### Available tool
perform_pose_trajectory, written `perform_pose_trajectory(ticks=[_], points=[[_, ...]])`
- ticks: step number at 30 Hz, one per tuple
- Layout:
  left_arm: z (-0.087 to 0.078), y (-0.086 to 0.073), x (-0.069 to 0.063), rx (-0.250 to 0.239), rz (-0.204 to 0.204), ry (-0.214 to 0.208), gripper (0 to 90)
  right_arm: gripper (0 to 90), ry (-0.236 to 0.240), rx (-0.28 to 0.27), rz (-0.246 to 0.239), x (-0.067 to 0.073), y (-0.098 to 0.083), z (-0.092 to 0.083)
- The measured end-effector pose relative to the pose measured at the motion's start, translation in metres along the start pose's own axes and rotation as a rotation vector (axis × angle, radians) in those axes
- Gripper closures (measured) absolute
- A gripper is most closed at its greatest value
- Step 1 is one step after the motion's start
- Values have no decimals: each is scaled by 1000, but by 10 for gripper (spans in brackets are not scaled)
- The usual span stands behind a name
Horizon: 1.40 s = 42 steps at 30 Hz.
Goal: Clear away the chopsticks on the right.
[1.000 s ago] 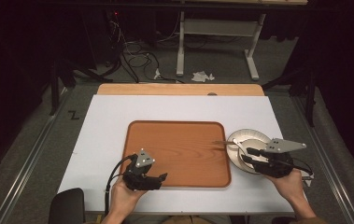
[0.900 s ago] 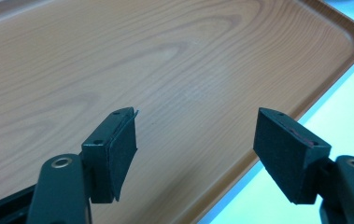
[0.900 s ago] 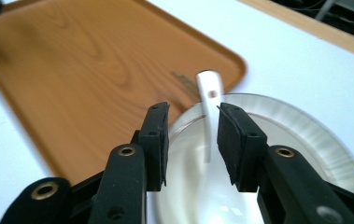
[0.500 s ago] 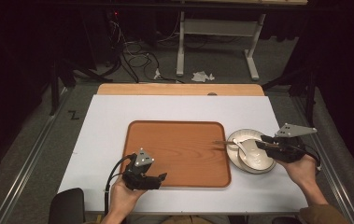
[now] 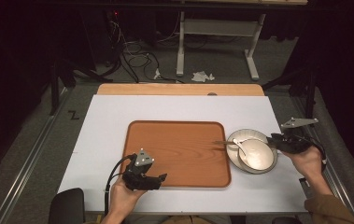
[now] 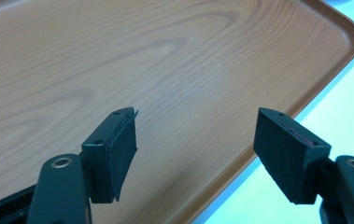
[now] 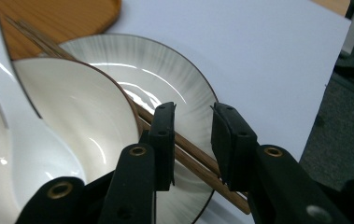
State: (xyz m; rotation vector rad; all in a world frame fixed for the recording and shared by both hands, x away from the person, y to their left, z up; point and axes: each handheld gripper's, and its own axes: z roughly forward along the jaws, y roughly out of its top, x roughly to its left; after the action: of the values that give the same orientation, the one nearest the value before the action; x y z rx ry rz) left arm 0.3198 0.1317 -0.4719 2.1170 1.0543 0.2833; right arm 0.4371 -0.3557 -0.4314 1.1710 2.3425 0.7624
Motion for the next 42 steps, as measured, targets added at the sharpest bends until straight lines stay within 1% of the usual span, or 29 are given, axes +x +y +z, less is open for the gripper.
perform_pose_trajectory(ticks=[8,11,12,13,14,20,22,24,25,30,33,36,37,40,42], points=[[1,0,0,2,0,-1,299,723,-1,83,2,-10,-3,14],[1,-1,0,-1,-2,1,298,724,7,95,7,-12,-4,16],[1,-1,0,-2,-3,2,298,724,5,122,6,-14,-4,18],[1,0,0,3,0,1,298,724,9,129,5,-14,-4,18],[2,0,0,4,1,1,298,724,12,125,9,-14,-4,19],[2,-1,-1,2,2,4,297,708,24,140,20,-16,0,23],[2,-1,-1,1,2,4,296,704,32,142,17,-15,2,25],[3,-1,-1,3,2,1,295,700,26,147,14,-13,3,27],[3,-1,-1,3,2,1,295,697,35,146,18,-13,4,28],[3,-1,0,8,7,0,295,677,41,164,10,-13,9,33],[3,-1,-1,5,5,1,295,678,31,173,0,-11,12,34],[3,-1,-1,6,5,2,295,697,31,180,-14,-9,17,37],[3,-1,-1,6,5,2,295,726,38,177,-21,-9,19,38],[3,-1,-1,7,7,2,295,755,39,173,-27,-10,21,40],[3,-1,-1,6,6,3,295,776,28,171,-34,-9,22,40]])
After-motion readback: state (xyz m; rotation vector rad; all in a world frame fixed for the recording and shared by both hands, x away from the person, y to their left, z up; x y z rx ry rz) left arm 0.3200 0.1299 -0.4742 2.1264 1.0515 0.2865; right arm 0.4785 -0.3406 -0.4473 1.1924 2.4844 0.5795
